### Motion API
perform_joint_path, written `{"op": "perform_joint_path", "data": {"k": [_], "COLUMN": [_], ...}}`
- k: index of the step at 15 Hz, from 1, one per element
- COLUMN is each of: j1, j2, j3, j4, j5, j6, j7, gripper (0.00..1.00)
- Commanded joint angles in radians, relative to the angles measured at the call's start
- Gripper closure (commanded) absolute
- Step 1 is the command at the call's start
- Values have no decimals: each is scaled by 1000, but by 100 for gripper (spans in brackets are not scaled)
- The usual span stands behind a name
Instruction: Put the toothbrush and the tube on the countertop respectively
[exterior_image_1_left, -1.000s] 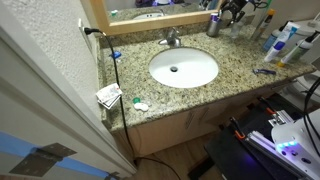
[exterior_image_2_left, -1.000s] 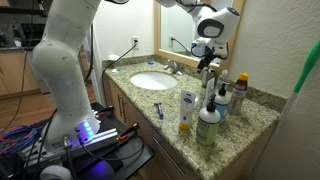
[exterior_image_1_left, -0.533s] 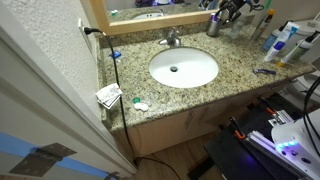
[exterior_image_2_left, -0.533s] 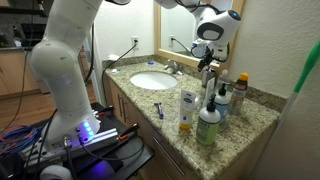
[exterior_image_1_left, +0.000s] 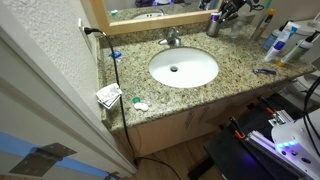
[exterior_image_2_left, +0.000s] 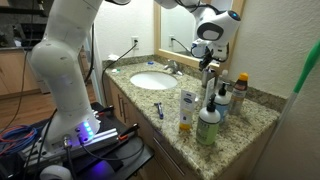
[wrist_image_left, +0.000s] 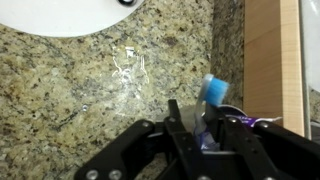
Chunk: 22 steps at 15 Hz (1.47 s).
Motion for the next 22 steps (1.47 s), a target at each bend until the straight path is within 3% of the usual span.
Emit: {"op": "perform_joint_path", "data": {"k": [1, 9, 15, 22], "j1": [-6, -8, 10, 32], "j2": [-14, -84, -285, -543], "j3": [2, 2, -11, -6], "j4": [-7, -22, -97, -242], "j5": [-7, -5, -93, -294], "j6": [-11, -6, -70, -393], "j7": [-11, -51, -183, -335], "gripper": [97, 98, 98, 98]}}
